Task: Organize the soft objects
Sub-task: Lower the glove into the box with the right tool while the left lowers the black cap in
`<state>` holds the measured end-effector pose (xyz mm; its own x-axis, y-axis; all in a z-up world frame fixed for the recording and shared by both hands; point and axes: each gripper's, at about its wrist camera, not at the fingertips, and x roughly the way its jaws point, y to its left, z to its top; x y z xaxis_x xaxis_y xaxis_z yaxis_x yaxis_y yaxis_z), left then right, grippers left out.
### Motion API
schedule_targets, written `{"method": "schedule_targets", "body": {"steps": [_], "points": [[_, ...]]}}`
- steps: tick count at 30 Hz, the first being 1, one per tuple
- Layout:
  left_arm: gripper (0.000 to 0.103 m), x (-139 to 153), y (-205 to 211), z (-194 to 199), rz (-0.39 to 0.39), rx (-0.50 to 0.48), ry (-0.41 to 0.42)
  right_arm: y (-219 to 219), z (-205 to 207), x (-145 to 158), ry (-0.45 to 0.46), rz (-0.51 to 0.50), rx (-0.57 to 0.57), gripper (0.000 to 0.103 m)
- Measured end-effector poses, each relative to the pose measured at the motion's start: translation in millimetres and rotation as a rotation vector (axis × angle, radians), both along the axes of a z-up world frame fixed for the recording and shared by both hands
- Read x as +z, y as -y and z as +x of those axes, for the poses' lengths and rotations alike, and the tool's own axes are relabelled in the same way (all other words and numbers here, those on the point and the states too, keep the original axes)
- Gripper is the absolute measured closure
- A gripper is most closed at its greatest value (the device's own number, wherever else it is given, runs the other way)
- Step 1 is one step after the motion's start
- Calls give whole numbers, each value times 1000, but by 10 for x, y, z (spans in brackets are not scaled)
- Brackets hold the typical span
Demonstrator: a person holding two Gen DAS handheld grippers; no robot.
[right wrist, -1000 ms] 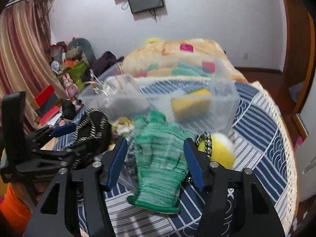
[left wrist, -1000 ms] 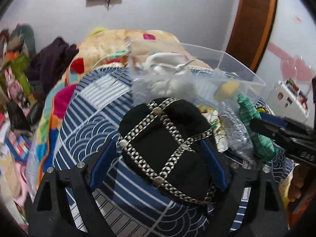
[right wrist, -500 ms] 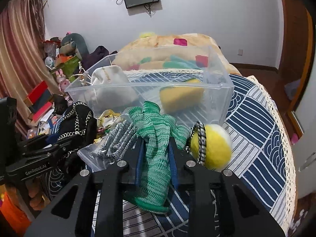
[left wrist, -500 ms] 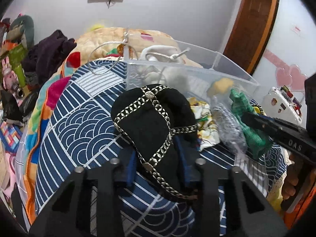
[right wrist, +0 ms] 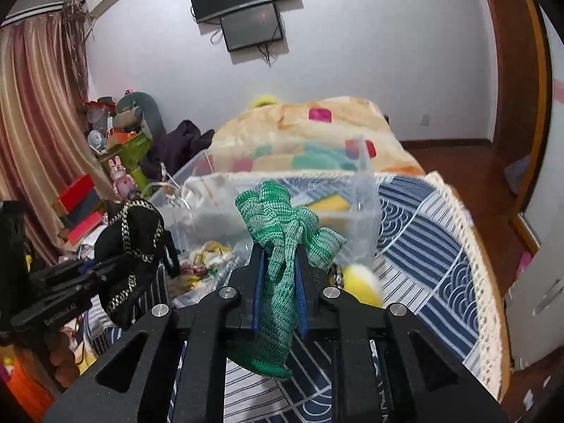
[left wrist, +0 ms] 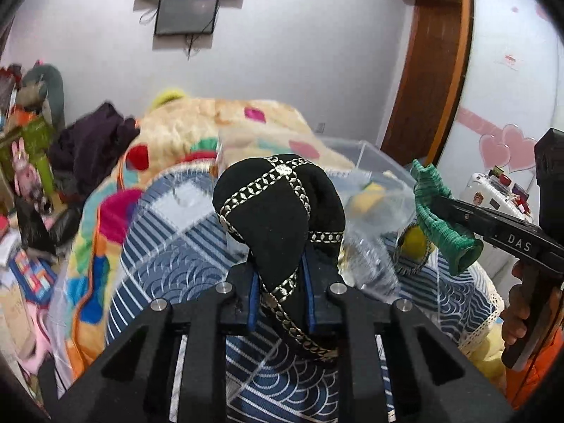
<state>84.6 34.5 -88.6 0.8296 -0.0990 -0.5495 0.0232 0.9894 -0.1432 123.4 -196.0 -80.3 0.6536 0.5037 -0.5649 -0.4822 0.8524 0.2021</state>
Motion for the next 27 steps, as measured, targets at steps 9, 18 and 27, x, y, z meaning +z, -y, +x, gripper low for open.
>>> {"method": "schedule_targets", "body": {"steps": [9,18,27], "points": [[83,387,5,185,24,-31,102,21,12,288,92,8,-16,89],[83,585,-5,701,14,-43,136,-44,293,525,157,-6,-76,89],[83,476,83,1227,5,-60,81,-284,539,520,168,-67,-67,89]]}}
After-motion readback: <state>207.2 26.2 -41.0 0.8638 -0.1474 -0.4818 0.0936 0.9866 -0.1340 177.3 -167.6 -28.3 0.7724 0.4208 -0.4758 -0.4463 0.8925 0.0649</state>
